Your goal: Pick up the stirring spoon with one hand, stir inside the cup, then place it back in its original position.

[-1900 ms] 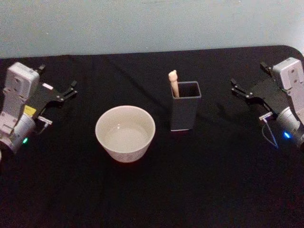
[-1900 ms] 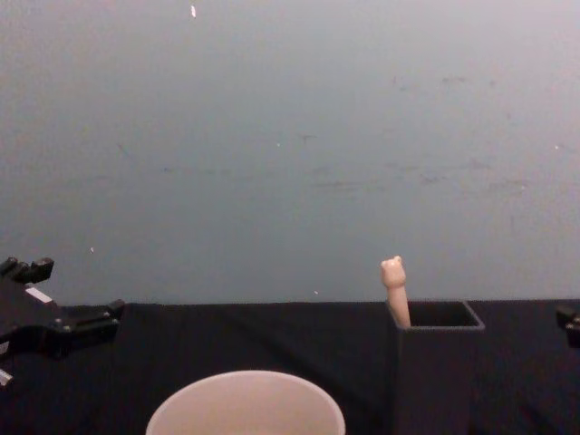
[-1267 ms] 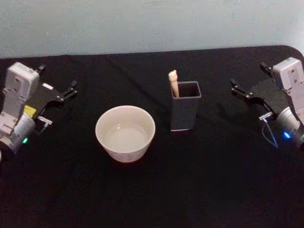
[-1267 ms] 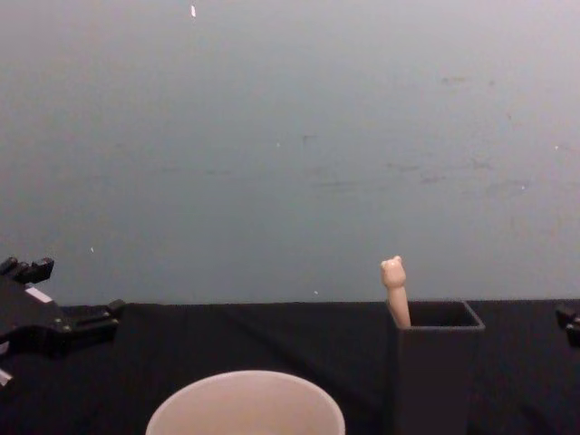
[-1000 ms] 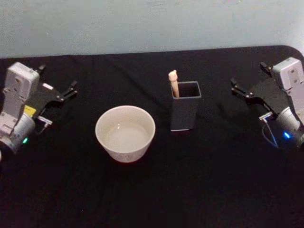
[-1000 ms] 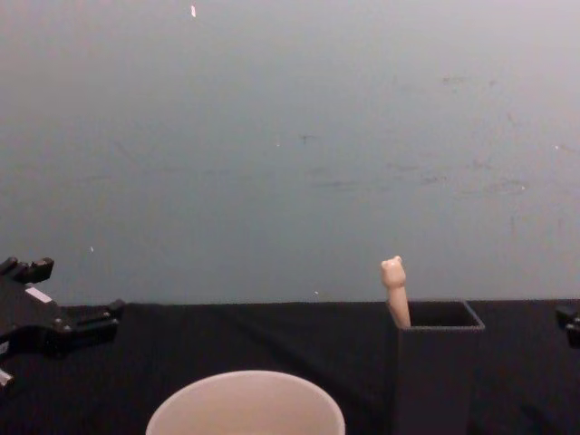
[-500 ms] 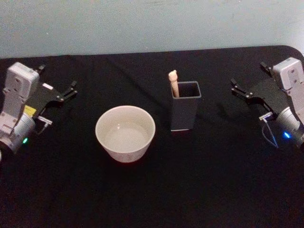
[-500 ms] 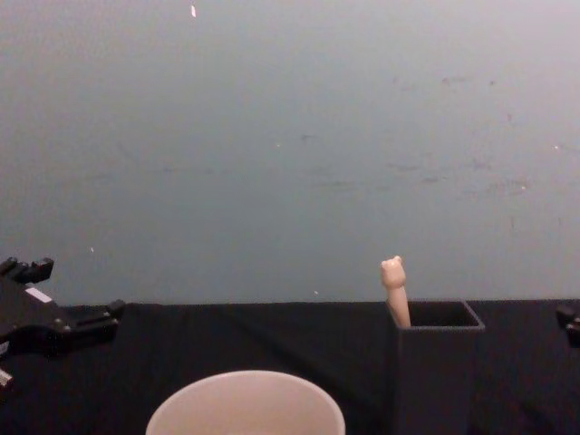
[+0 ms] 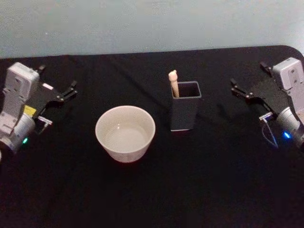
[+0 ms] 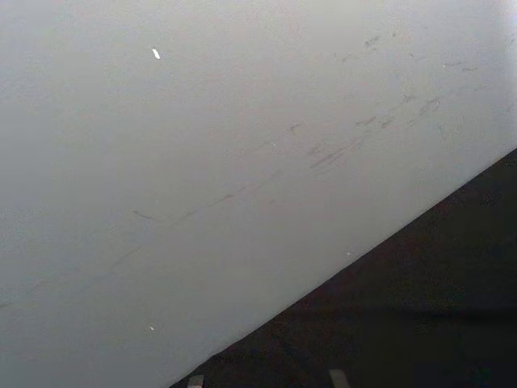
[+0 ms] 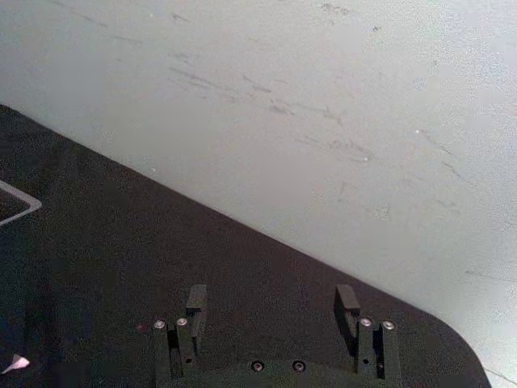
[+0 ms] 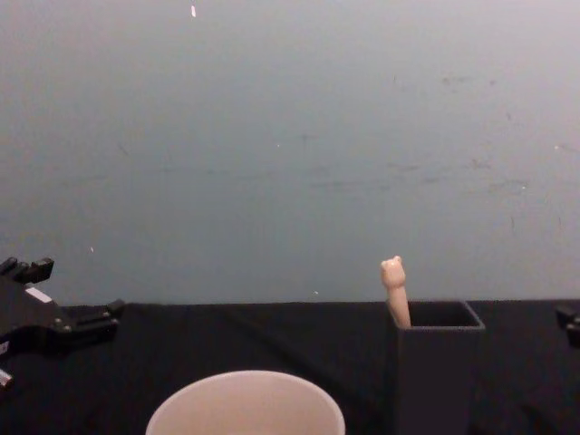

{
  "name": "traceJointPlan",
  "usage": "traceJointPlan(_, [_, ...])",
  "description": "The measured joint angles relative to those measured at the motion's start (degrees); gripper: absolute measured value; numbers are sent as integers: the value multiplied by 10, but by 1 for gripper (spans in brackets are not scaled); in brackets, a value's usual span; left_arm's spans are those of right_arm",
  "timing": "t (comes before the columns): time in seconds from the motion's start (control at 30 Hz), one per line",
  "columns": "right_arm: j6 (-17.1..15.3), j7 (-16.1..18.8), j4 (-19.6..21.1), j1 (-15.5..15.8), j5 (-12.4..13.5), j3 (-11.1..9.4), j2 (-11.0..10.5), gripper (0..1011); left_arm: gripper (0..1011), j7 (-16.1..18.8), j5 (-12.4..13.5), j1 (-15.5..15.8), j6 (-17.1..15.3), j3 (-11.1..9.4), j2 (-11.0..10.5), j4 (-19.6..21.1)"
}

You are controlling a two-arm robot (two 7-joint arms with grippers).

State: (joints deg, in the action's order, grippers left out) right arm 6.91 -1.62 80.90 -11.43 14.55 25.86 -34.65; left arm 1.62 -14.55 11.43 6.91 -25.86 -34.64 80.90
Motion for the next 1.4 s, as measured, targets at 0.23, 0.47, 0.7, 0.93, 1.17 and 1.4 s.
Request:
traceJointPlan(0.23, [0,0,0,0,0,-1,0,1002,1001,0,0,0,0,0,0,0])
traceJointPlan(0.47, [-4,28,20,14,23,-21,3,1002,1001,0,0,0,0,0,0,0])
traceJointPlan(0.7, [-9,64,54,31,64,-44,3,1002,1001,0,0,0,0,0,0,0])
traceJointPlan(0.93, [-37,125,96,44,126,-64,3,1002,1001,0,0,0,0,0,0,0])
traceJointPlan(1.17, [-70,177,119,41,150,-64,2,1002,1001,0,0,0,0,0,0,0])
traceJointPlan(1.4, [-106,220,133,30,156,-55,1,1002,1001,0,0,0,0,0,0,0])
